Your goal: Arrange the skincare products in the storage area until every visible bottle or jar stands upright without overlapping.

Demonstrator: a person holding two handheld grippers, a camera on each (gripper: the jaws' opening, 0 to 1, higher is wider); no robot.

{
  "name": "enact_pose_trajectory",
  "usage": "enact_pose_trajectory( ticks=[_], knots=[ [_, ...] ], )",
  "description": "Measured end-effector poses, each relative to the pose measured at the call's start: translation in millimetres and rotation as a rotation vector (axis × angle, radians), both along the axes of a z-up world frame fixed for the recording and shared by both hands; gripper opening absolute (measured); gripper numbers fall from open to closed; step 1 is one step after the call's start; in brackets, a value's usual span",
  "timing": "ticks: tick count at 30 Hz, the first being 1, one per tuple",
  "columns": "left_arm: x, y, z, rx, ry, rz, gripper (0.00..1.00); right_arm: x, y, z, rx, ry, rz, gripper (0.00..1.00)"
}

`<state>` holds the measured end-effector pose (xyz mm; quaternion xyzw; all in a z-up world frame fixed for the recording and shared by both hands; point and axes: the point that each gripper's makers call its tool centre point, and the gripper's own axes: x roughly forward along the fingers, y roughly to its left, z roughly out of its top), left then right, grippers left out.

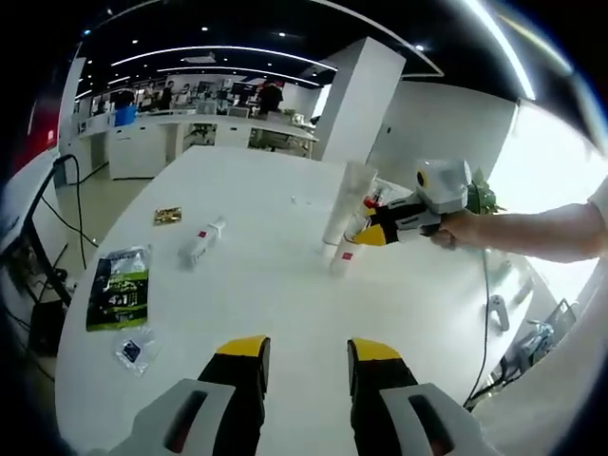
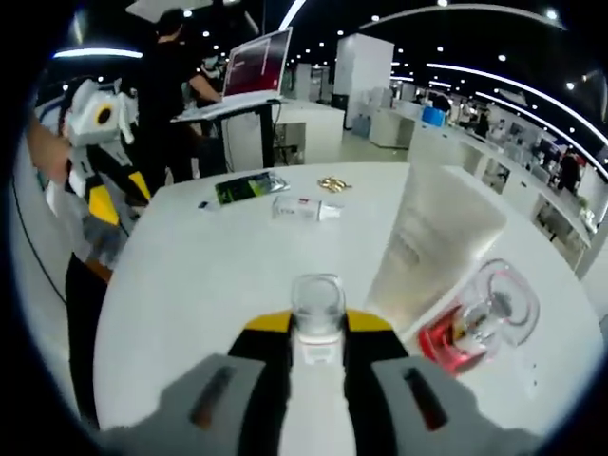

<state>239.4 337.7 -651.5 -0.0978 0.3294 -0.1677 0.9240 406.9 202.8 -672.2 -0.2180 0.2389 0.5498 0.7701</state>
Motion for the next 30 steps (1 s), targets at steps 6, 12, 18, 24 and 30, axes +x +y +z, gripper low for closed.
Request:
enact_pose_trajectory(
  ticks=[6,12,18,24,30],
  knots=[
    [6.3,-3,4.4,-0.002,-0.012,-0.005,0.34,4,-5,-7.2,-0.022,-0.007,0.017,0.20],
    [7.1,-6,8.8,0.004,-0.023,-0.009,0.34,4,-7,-12.2,-0.055,-0.018,-0.001,0.21],
    [4.6,-4,10.0,0.011,-0.019,-0.008,0.34,-4,-18,-25.8,-0.085,0.039,-0.115,0.25],
    [1.2,1,7.1,0.007,-0.010,0.001,0.34,-18,-25,-53.9,-0.057,0.303,-0.368,0.29],
    [-2.8,0,6.7,0.005,0.000,0.005,0.34,-4,-18,-69.6,-0.001,0.396,-0.534,0.30]
  ],
)
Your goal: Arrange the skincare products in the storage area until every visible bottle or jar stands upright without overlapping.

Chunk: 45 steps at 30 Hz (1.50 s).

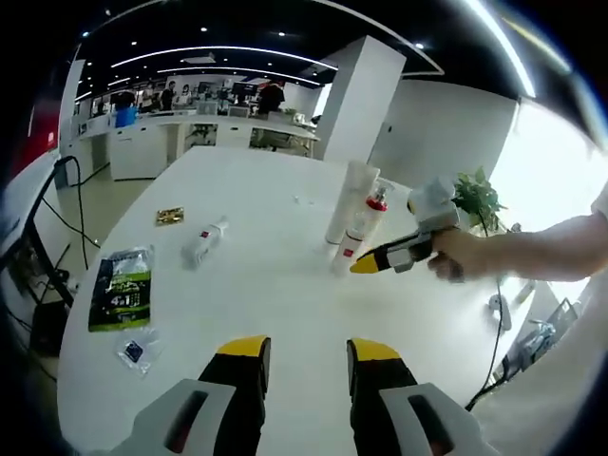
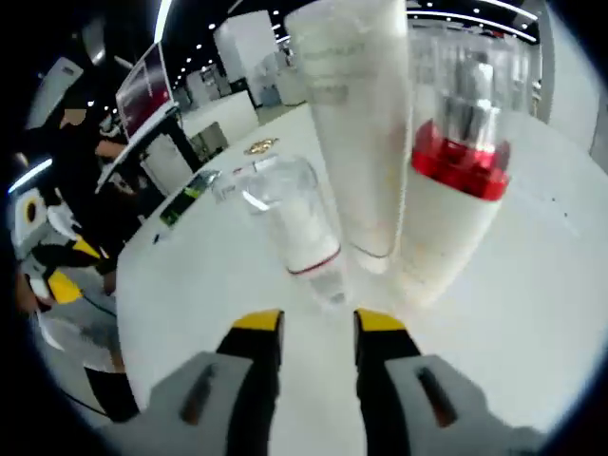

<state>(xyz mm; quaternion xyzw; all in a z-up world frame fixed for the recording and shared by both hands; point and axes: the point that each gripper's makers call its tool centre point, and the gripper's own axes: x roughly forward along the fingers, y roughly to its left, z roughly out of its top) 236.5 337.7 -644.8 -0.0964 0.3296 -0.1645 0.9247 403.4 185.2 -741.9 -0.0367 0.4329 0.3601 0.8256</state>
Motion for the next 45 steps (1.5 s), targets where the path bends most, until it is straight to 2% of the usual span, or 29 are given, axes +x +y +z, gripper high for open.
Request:
enact_pose_trajectory(
  ticks=[7,13,21,29,34,41,45],
  knots=[
    [-2.3,4,-0.1,0.002,0.004,0.016,0.34,6,-2,2.3,0.050,0.033,-0.093,0.28],
    [-3.8,4,-2.5,0.006,0.013,0.016,0.34,3,-8,2.6,0.067,0.051,-0.114,0.26],
    [-2.0,3,-0.8,0.012,0.016,0.005,0.34,12,-12,2.9,0.089,0.065,-0.166,0.26],
    [-1.3,4,3.5,0.021,0.011,0.005,0.34,12,-1,2.2,0.191,0.146,-0.273,0.28],
    [-7.0,8,1.1,0.022,0.018,0.019,0.34,12,-2,4.3,0.228,0.166,-0.332,0.27],
    [-11.7,8,-1.1,0.018,0.024,0.024,0.34,12,-4,3.3,0.233,0.180,-0.337,0.27],
    [-10.7,6,1.1,0.009,0.013,0.019,0.34,8,-6,8.2,0.240,0.165,-0.326,0.27]
  ],
)
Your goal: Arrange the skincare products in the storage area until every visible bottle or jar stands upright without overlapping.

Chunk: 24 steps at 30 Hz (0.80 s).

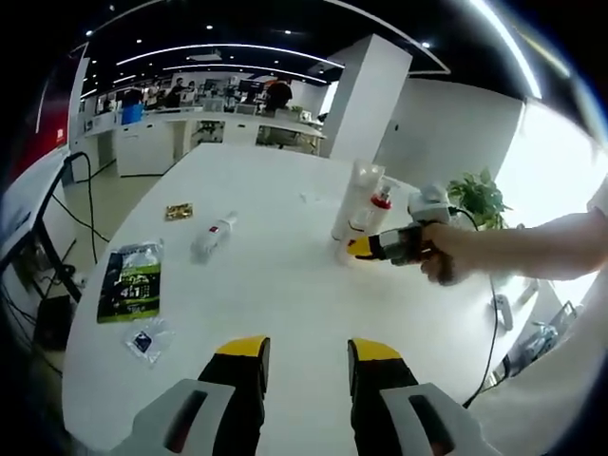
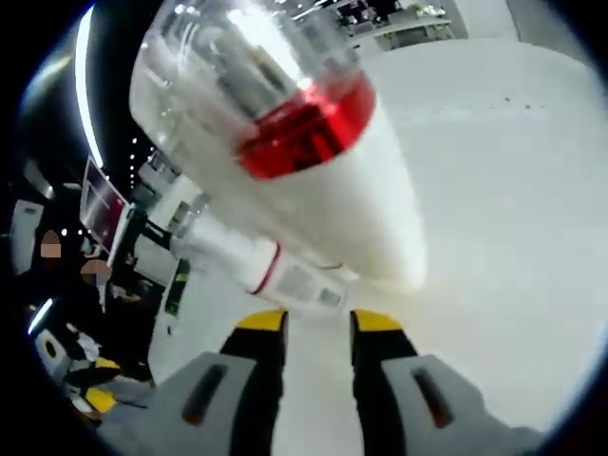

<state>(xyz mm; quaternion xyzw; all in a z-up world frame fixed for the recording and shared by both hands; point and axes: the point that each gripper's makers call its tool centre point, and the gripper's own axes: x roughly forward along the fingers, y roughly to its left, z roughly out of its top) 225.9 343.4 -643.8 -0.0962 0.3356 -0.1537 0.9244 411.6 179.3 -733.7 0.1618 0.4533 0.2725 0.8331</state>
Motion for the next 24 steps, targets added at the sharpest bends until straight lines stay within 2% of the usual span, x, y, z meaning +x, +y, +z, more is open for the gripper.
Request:
enact_pose_trajectory(
  ticks=[5,10,11,14,15,20,23,24],
  knots=[
    [-0.3,-2,-0.8,-0.001,0.001,-0.008,0.34,-11,-1,-1.8,0.006,-0.008,0.038,0.28],
    [-4.0,-1,-5.8,-0.006,0.007,-0.008,0.34,-33,0,-0.6,0.022,-0.032,0.084,0.28],
    [-4.6,1,-8.3,-0.003,0.011,-0.008,0.34,-44,4,2.1,0.042,-0.033,0.106,0.28],
    [-3.0,8,-13.6,-0.011,0.021,0.007,0.34,-66,10,9.6,0.053,-0.076,0.160,0.28],
    [-1.0,12,-16.0,-0.010,0.025,0.012,0.34,-66,10,11.2,0.063,-0.086,0.174,0.29],
    [17.0,28,-22.6,0.021,0.030,0.015,0.34,-91,9,24.8,0.073,-0.138,0.213,0.29],
    [41.5,41,-27.6,0.059,0.037,0.002,0.34,-99,6,28.3,0.074,-0.153,0.224,0.29],
    [48.8,44,-29.8,0.074,0.042,-0.007,0.34,-102,4,32.5,0.066,-0.177,0.236,0.29]
  ],
)
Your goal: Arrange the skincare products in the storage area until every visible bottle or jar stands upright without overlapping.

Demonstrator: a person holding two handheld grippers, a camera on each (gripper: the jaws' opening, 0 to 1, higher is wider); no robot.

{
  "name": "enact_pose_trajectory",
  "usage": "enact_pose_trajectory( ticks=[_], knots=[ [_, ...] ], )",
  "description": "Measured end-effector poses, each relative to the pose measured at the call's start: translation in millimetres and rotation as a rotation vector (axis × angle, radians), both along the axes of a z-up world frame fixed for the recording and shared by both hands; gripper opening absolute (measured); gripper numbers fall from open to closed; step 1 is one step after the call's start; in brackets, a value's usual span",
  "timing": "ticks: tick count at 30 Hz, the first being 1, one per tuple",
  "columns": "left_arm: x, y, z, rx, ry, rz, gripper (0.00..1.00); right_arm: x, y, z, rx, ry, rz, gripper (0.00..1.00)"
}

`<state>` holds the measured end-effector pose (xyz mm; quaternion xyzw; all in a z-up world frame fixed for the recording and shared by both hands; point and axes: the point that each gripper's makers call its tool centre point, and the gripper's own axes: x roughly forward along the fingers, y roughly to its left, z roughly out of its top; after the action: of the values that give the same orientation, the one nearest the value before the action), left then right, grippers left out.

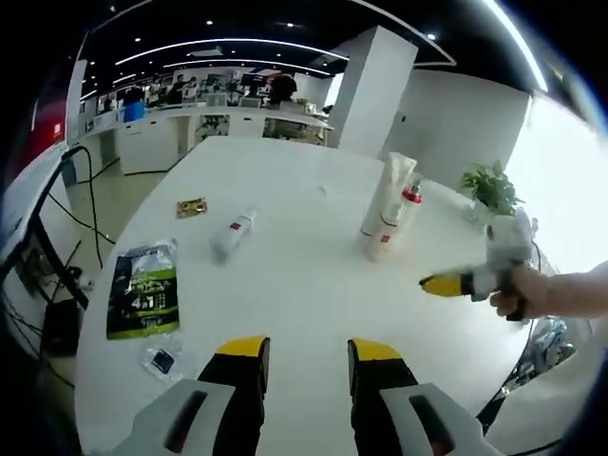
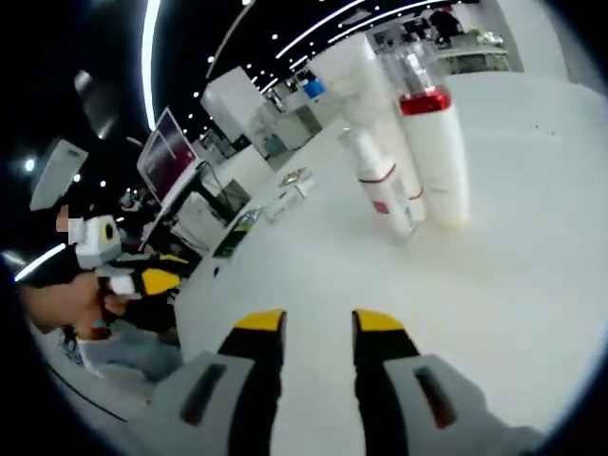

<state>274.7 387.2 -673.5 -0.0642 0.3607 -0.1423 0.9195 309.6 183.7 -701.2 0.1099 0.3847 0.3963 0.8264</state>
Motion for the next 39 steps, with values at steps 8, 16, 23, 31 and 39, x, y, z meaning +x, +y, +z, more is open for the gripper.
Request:
enact_pose_trajectory(
  ticks=[8,16,23,31,39],
  knots=[
    [76.4,32,-11.4,0.091,0.007,0.010,0.38,-19,-9,19.3,-0.051,-0.075,0.058,0.29],
    [119.7,43,-34.5,0.200,0.059,-0.038,0.47,-29,-10,28.4,-0.072,-0.082,0.071,0.30],
    [146.1,46,-34.6,0.192,0.043,-0.026,0.51,-24,-1,25.2,-0.106,-0.083,0.128,0.30],
    [172.3,63,-44.8,0.244,0.050,-0.020,0.56,-16,3,30.6,-0.115,-0.090,0.150,0.30],
    [175.6,60,-67.3,0.286,0.102,-0.064,0.52,-15,-5,33.0,-0.125,-0.082,0.134,0.30]
  ],
)
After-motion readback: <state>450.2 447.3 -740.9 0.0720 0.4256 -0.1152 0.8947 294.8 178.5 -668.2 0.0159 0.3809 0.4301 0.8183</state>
